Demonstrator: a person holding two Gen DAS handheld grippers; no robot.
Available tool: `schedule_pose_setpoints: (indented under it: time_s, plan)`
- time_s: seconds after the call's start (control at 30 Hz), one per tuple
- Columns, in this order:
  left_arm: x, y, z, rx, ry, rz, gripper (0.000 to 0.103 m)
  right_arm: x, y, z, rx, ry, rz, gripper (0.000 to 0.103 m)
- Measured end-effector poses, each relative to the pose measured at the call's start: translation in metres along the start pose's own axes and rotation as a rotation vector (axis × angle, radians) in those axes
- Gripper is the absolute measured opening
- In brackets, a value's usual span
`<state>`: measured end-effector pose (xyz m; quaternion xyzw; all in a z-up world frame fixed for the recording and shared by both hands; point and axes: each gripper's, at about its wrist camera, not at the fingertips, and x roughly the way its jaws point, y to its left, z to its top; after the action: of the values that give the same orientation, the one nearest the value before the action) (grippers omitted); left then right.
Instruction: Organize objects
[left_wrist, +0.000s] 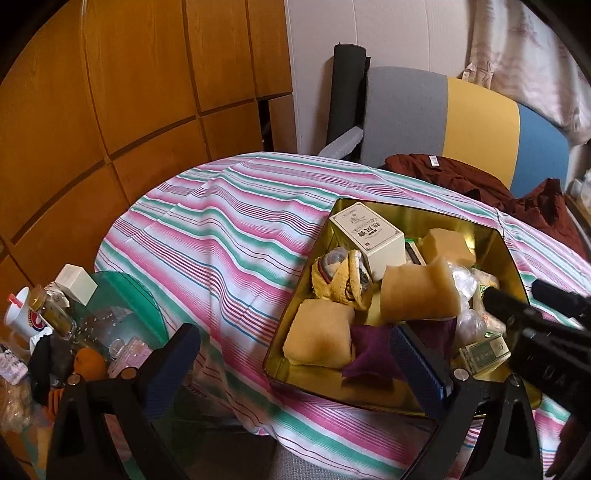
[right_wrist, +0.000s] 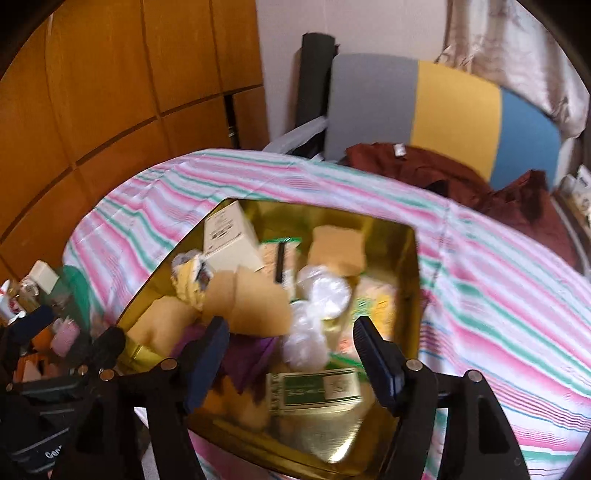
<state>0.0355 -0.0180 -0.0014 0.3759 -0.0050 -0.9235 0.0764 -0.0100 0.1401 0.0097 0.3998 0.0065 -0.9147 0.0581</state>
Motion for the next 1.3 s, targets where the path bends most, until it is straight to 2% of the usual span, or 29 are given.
schedule_pose_setpoints:
  time_s: [0.27, 0.47, 0.73, 1.3]
  plan:
    - [-0.005, 0.008, 0.003, -0.023, -0.014, 0.042, 0.103, -0.001, -0.004, 0.006, 0.028, 0.02, -0.186, 0.071]
    - [-0.004, 0.009, 0.005, -0.013, -0.005, 0.057, 0.103, -0.011, -0.002, 0.003, 0.056, 0.008, -0.153, 0.071]
    - [0.001, 0.016, 0.005, -0.032, 0.037, 0.053, 0.103, -0.011, 0.005, 0.003, 0.054, 0.009, -0.216, 0.071]
    - [0.008, 0.021, 0.006, -0.055, 0.065, 0.045, 0.103, -0.008, -0.001, -0.003, 0.093, 0.018, -0.189, 0.071]
